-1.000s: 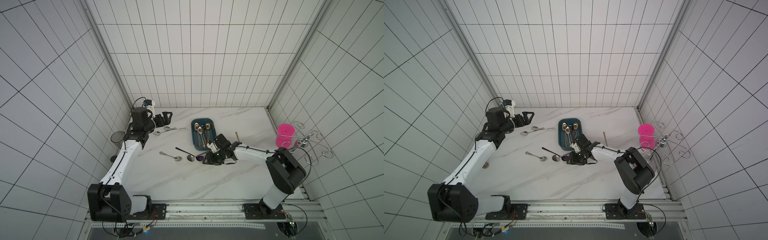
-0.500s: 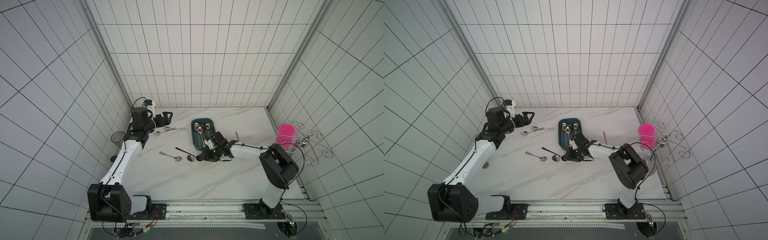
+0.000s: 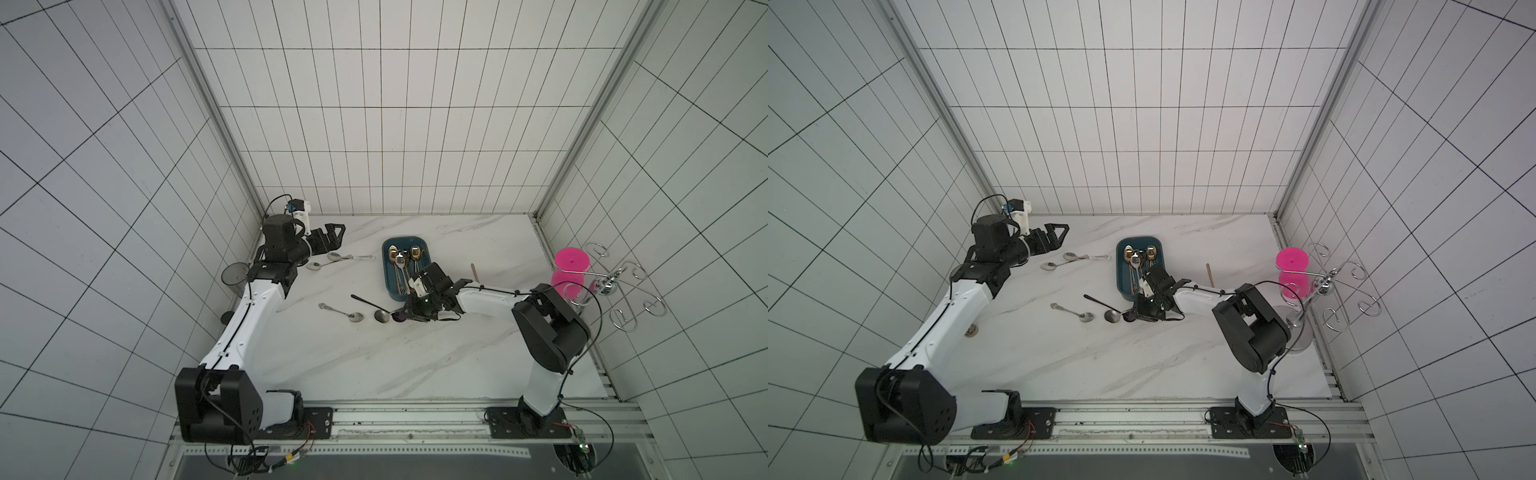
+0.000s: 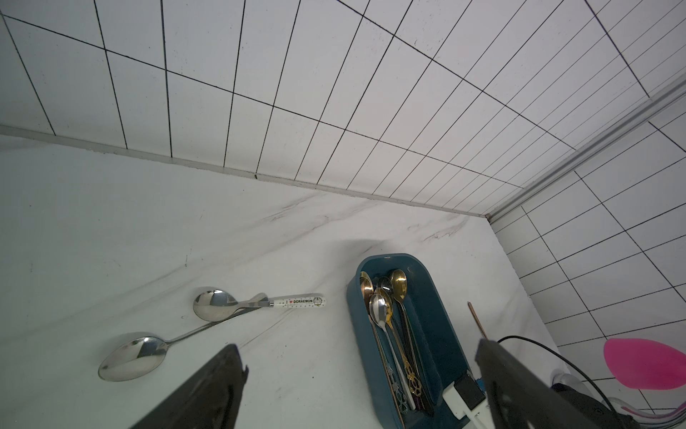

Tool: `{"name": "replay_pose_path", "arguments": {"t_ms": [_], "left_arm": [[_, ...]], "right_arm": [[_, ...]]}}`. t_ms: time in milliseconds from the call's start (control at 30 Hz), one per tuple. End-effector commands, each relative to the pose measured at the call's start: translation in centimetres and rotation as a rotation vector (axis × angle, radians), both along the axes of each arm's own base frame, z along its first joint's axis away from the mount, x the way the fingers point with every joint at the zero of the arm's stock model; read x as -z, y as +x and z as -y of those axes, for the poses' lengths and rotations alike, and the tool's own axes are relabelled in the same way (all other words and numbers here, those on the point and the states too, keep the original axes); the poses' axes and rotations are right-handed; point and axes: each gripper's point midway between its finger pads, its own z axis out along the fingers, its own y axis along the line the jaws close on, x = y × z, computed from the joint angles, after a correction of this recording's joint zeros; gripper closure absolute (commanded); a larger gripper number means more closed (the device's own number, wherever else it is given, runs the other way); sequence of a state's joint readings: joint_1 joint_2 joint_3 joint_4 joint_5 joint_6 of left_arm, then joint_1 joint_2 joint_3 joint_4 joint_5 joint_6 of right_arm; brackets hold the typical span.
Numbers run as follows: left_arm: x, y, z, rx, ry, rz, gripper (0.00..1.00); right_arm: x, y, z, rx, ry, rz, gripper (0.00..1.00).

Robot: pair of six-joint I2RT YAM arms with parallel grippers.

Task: Put the spoon into the storage box
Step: Pick up the spoon from the center of the board.

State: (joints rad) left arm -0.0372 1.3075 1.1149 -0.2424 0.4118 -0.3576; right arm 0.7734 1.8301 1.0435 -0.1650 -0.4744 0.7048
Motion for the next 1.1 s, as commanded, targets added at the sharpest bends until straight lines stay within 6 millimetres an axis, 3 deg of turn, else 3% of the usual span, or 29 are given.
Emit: {"name": "replay_pose_path", "arguments": {"t_ms": [0, 333, 467, 667, 867, 1067], "left_arm": [[-0.8, -0.1, -0.1, 0.000, -0.001, 0.039, 0.01], [-0.8, -0.1, -0.3, -0.006, -0.007, 0.032, 0.01], [-0.8, 0.0, -0.5, -0.010, -0.008, 0.029, 0.01], [-1.0, 0.0, -0.5, 0.003, 0.004, 0.038, 0.01], [-1.4, -0.2, -0.1, 0.042, 0.031, 0.052, 0.01], [-1.7, -0.8, 1.1, 0.135, 0.056, 0.077, 0.03]], "right_arm": [[0.3, 0.7, 0.0, 0.028, -0.012, -0.001, 0.75], [-0.8, 1.0, 2.0, 0.070, -0.059, 0.023, 1.00], [-1.1, -0.1, 3.1, 0.045, -0.107, -0.005, 1.00], [-3.4, -1.0, 6.4, 0.021, -0.188, 0.000, 1.00], [-4.4, -2.7, 9.3, -0.072, -0.318, -0.044, 1.00], [-6.7, -1.9, 12.4, -0.171, -0.522, -0.019, 1.00]]}}
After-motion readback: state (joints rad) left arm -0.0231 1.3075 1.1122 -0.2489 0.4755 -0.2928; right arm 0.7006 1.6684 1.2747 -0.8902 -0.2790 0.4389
